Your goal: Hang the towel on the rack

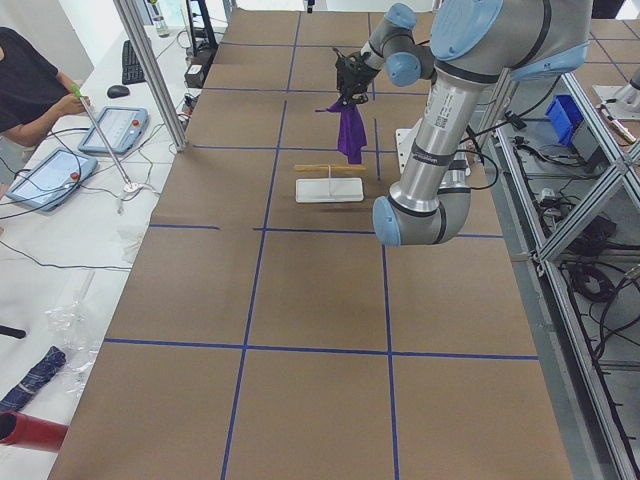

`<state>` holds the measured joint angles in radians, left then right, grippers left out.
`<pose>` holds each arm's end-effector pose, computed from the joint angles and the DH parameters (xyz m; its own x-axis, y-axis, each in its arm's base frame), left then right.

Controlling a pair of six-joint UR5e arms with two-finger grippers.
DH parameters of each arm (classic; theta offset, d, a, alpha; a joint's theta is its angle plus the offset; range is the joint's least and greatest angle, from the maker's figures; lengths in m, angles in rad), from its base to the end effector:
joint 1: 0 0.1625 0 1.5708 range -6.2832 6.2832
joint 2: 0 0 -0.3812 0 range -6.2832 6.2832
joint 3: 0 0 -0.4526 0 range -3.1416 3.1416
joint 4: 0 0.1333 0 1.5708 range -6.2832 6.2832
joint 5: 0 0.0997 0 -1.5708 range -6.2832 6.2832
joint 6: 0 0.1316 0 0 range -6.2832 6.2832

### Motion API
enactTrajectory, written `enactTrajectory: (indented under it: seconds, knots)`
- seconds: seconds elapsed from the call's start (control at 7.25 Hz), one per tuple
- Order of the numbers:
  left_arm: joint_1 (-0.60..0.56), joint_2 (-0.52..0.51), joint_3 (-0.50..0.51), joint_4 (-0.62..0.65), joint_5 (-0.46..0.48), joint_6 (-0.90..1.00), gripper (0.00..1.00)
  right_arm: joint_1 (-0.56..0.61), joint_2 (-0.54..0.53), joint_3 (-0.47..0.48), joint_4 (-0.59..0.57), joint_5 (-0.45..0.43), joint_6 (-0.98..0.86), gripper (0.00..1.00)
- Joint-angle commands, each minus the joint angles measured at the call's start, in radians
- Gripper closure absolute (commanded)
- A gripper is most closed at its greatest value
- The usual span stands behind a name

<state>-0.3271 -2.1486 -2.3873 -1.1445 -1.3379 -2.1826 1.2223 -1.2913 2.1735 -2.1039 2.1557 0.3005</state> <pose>0.3732 -0.2995 0.0267 0.1565 -0.6432 -0.7495 0.7117 0.5997 -0.3660 -0.1219 -0.5132 0.2484 0.7819 -0.1801 0.5968 0.0936 0.9804 0.1732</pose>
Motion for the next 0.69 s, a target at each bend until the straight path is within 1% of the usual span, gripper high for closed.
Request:
enactTrajectory:
  seconds: [0.0, 0.28, 0.41, 0.55]
  knots:
    - [-0.067, 0.071, 0.005, 0.023, 0.0, -0.034, 1.0, 0.019, -0.002, -0.015, 0.001, 0.012, -0.017, 0.0]
    - [-0.148, 0.148, 0.028, 0.02, -0.004, -0.034, 1.0, 0.032, -0.002, -0.017, 0.001, 0.052, -0.012, 0.0]
    - [-0.167, 0.16, 0.055, 0.014, -0.007, -0.033, 1.0, 0.032, 0.0, -0.017, 0.001, 0.058, -0.008, 0.0]
    - [-0.168, 0.164, 0.109, 0.008, -0.006, -0.031, 1.0, 0.037, 0.003, -0.018, 0.001, 0.073, -0.008, 0.0]
